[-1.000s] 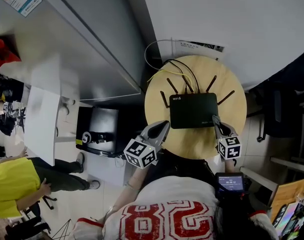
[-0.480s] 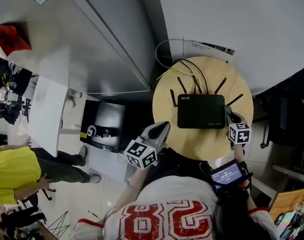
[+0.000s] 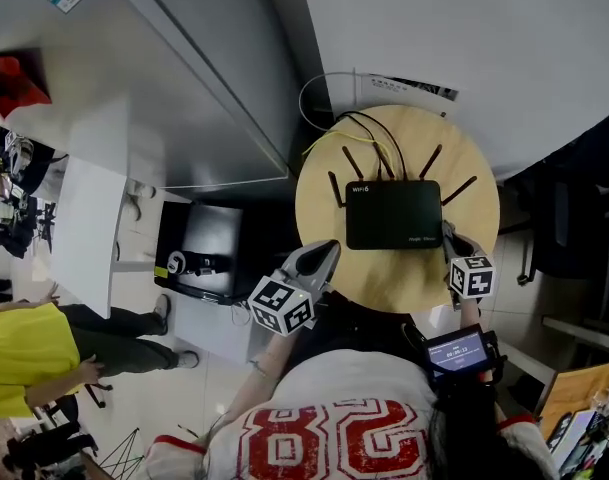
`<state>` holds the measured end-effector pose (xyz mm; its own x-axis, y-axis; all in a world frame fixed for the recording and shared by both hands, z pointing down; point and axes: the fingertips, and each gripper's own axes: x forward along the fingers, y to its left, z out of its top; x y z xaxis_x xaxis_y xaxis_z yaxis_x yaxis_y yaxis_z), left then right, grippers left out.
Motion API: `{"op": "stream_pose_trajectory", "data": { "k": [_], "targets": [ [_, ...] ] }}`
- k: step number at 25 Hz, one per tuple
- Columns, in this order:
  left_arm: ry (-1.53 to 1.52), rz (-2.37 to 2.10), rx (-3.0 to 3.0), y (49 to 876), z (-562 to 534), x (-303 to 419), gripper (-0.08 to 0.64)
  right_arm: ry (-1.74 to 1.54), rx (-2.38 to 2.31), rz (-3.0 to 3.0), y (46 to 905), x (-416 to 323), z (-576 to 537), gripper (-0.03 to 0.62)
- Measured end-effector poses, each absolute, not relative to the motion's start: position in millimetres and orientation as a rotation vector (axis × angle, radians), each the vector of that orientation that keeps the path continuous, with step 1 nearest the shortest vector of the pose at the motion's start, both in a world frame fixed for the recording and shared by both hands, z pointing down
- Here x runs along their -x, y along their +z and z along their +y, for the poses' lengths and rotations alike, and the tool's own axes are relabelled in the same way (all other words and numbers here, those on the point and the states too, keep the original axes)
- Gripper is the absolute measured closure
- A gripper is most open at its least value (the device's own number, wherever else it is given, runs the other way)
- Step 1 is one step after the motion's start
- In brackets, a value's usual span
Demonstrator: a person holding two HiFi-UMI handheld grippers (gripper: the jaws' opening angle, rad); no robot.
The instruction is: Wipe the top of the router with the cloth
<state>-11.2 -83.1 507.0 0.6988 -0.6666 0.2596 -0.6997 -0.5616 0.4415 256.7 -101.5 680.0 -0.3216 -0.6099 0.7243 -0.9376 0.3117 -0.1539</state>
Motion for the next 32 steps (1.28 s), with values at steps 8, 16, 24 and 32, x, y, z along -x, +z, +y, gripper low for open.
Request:
{"op": "stream_pose_trajectory", "data": {
  "k": [8, 16, 24, 32],
  "targets": [
    [0.1, -0.991, -2.41, 508, -74, 1, 0.56, 0.866, -1.404, -2.015, 688, -252, -61, 0.557],
    [0.095, -0.997, -2.416, 506, -65, 7, 0.56, 0.921, -1.489, -1.964, 688, -257, -50, 0.557],
    [0.081, -1.036, -2.402, 505, -58, 25, 0.56, 0.935, -1.433, -1.989, 689, -234, -50, 0.557],
    [0.068, -1.071, -2.386, 506, -59, 45, 0.56, 0.949, -1.388, -2.012, 691, -205, -48, 0.557]
  ]
}}
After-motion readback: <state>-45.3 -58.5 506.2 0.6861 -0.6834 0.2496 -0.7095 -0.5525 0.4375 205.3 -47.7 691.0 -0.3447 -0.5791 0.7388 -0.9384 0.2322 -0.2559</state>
